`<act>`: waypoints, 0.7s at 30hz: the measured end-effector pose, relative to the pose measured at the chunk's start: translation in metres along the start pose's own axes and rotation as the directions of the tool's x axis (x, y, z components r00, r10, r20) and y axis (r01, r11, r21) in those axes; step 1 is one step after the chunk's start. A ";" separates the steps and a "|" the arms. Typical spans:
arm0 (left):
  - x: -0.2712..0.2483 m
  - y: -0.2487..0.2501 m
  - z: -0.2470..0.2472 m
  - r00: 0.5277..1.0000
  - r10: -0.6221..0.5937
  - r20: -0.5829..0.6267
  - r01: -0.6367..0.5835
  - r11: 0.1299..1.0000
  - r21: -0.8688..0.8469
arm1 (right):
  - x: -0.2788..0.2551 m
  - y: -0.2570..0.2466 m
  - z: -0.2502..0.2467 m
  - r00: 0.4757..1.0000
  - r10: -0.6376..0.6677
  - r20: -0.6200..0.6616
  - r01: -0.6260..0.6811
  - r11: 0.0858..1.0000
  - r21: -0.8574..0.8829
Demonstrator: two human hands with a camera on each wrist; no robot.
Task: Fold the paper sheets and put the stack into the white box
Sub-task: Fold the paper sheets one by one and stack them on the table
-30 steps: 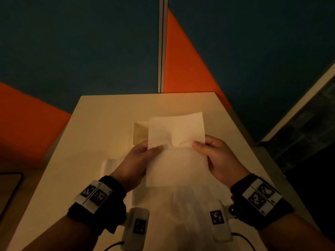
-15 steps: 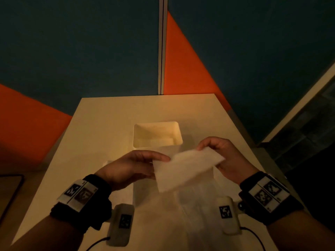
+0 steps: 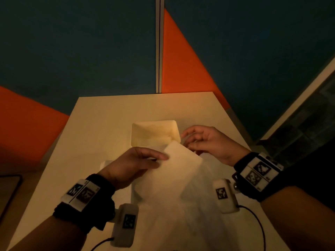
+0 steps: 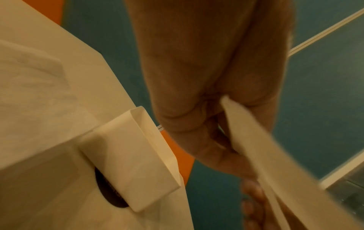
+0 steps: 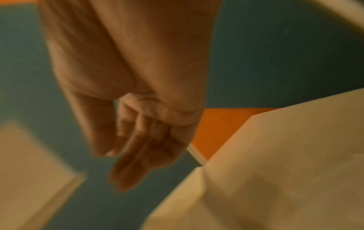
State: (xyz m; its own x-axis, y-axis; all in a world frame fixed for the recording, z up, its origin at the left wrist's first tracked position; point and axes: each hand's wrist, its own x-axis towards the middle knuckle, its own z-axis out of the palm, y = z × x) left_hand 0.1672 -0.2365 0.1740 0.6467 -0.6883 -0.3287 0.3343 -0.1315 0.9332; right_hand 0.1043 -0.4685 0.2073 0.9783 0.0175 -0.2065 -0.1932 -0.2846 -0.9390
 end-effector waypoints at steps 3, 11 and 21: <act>-0.009 -0.008 -0.016 0.981 0.018 -0.193 -0.017 1.000 0.007 | 0.007 0.035 -0.014 0.968 0.102 -0.230 -0.143 0.975 -0.170; -0.041 -0.046 -0.063 0.892 -0.060 -0.448 0.081 0.996 0.027 | 0.010 0.116 -0.022 0.924 0.338 -0.177 -0.361 0.624 -0.693; -0.052 -0.074 -0.077 0.774 -0.004 -0.633 0.256 0.917 0.307 | 0.035 0.117 -0.012 0.901 0.433 -0.034 -0.116 0.163 -0.980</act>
State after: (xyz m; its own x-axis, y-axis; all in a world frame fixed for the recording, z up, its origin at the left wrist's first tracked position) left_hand 0.1616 -0.1366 0.1108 0.9332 -0.0808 -0.3501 0.2614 -0.5159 0.8158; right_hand 0.1173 -0.5125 0.0933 0.8001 -0.1402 -0.5832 -0.0709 -0.9876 0.1402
